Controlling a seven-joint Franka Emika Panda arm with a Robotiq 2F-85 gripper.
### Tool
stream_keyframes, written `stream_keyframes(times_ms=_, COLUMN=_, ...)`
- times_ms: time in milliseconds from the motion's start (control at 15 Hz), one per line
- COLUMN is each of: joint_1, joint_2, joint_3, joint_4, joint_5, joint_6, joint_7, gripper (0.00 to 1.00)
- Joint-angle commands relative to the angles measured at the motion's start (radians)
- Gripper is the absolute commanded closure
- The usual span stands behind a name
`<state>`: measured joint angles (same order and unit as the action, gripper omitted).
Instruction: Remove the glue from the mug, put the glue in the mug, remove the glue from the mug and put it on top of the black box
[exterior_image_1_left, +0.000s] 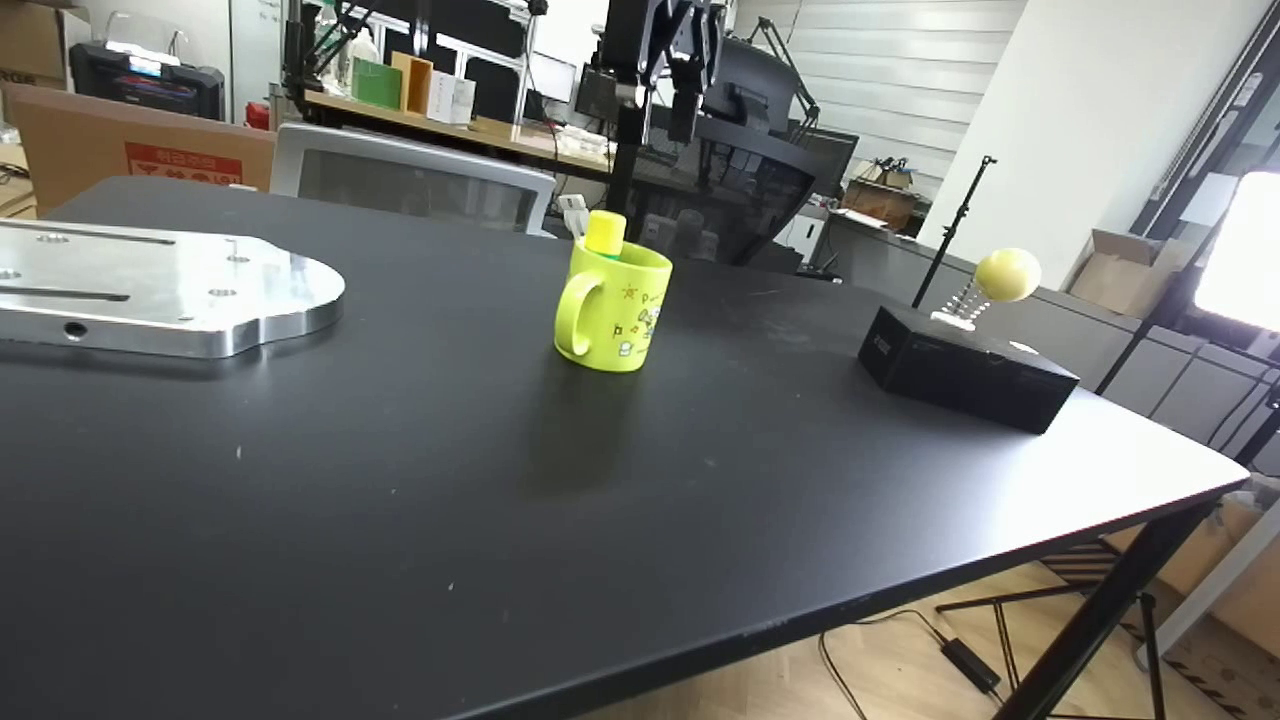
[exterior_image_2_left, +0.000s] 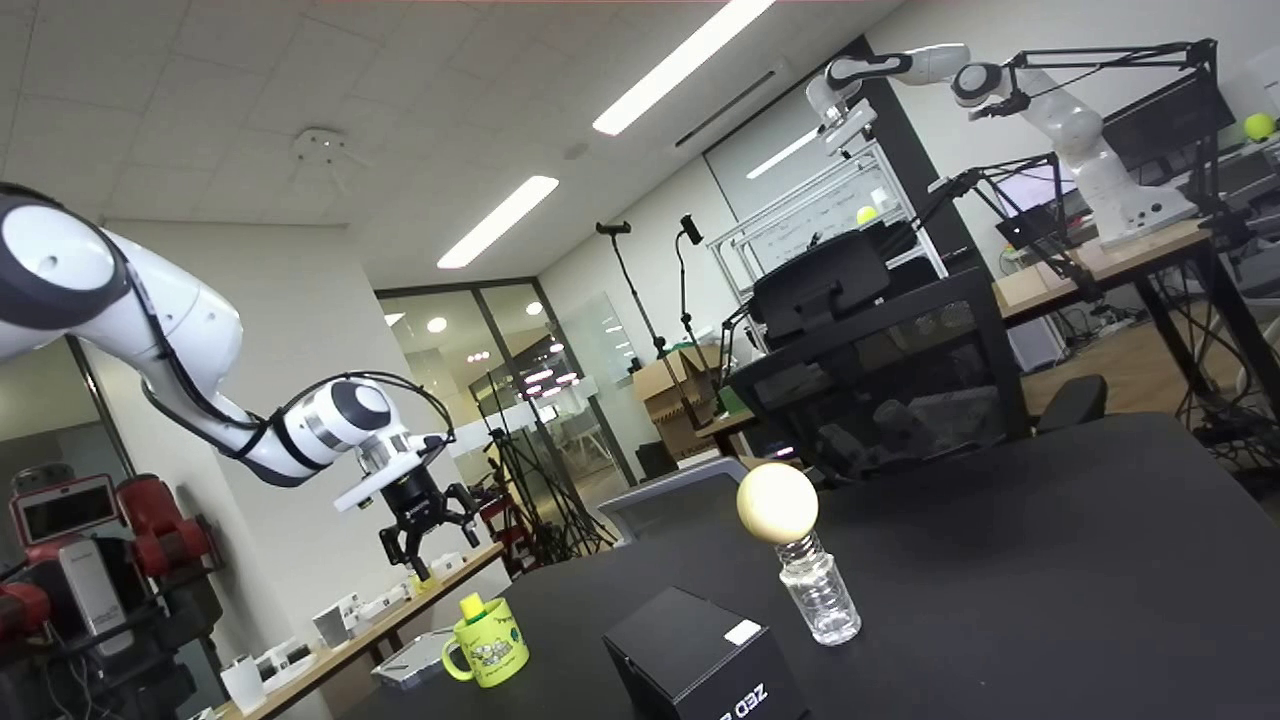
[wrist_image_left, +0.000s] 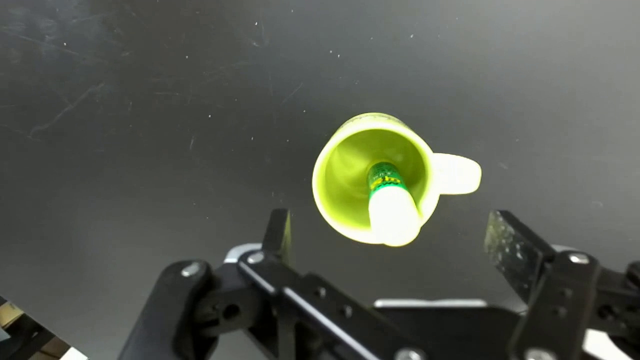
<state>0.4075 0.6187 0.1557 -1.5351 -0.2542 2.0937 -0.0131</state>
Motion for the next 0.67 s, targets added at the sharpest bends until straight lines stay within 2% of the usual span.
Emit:
stream_keyframes(times_ms=0, joint_1=0.017, joint_2=0.11, joint_3=0.008, joint_4=0.138, joint_5=-0.02, joint_6=-0.074, joint_7=-0.048, gripper=0.0)
stream_keyframes(times_ms=467, joint_1=0.024, joint_2=0.244, joint_3=0.015, joint_4=0.263, joint_5=0.004, joint_6=-0.121, joint_7=-0.108, gripper=0.0)
stream_keyframes(times_ms=533, joint_1=0.022, joint_2=0.255, joint_3=0.015, joint_4=0.271, joint_5=0.007, joint_6=-0.104, joint_7=-0.109, gripper=0.04)
stream_keyframes(times_ms=600, joint_1=0.016, joint_2=0.264, joint_3=0.021, joint_4=0.278, joint_5=0.016, joint_6=-0.088, joint_7=-0.116, gripper=0.26)
